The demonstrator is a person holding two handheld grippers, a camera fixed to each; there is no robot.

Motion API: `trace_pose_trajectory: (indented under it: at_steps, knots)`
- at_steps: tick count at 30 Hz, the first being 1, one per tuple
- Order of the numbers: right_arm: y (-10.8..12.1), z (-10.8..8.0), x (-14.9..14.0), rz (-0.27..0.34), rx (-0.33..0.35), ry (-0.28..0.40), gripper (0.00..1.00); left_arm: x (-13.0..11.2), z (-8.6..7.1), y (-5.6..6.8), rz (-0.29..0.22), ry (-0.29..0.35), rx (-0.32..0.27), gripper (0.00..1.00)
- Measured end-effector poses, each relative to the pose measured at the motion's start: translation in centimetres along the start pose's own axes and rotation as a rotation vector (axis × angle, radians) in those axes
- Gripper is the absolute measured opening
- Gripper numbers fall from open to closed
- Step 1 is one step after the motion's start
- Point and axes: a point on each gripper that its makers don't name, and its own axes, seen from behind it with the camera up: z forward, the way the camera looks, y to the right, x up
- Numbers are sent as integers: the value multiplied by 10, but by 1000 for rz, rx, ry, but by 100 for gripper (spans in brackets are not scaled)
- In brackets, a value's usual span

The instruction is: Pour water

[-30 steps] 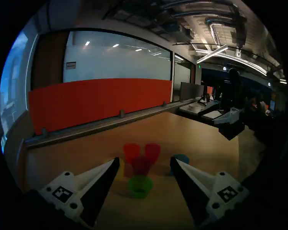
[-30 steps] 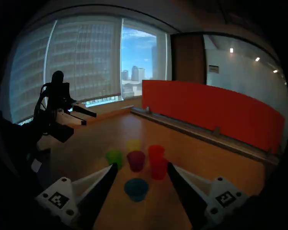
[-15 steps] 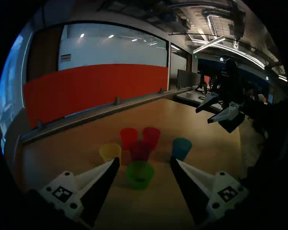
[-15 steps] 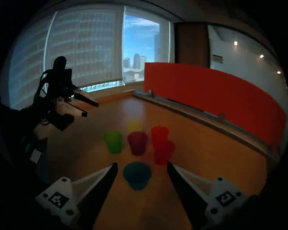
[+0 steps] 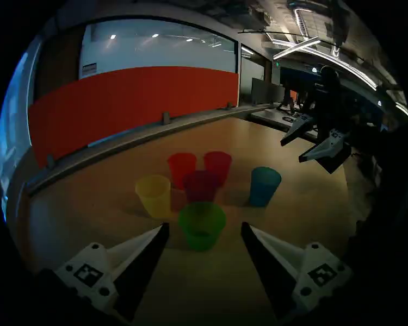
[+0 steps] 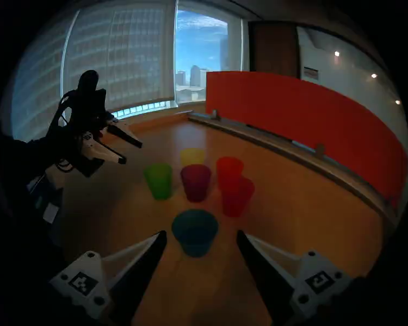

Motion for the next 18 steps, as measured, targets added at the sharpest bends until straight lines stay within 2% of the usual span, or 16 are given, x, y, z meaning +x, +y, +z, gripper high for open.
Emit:
trace_pose_trajectory:
  at_steps: [9,18]
  knots:
    - [-1,14,-13,3,9,-23,100,-28,14,-2,-10,-66,-15,98]
    - [-3,25,-23,-6,18,-49,100,-38,30,-3,-14,-96,-38,98]
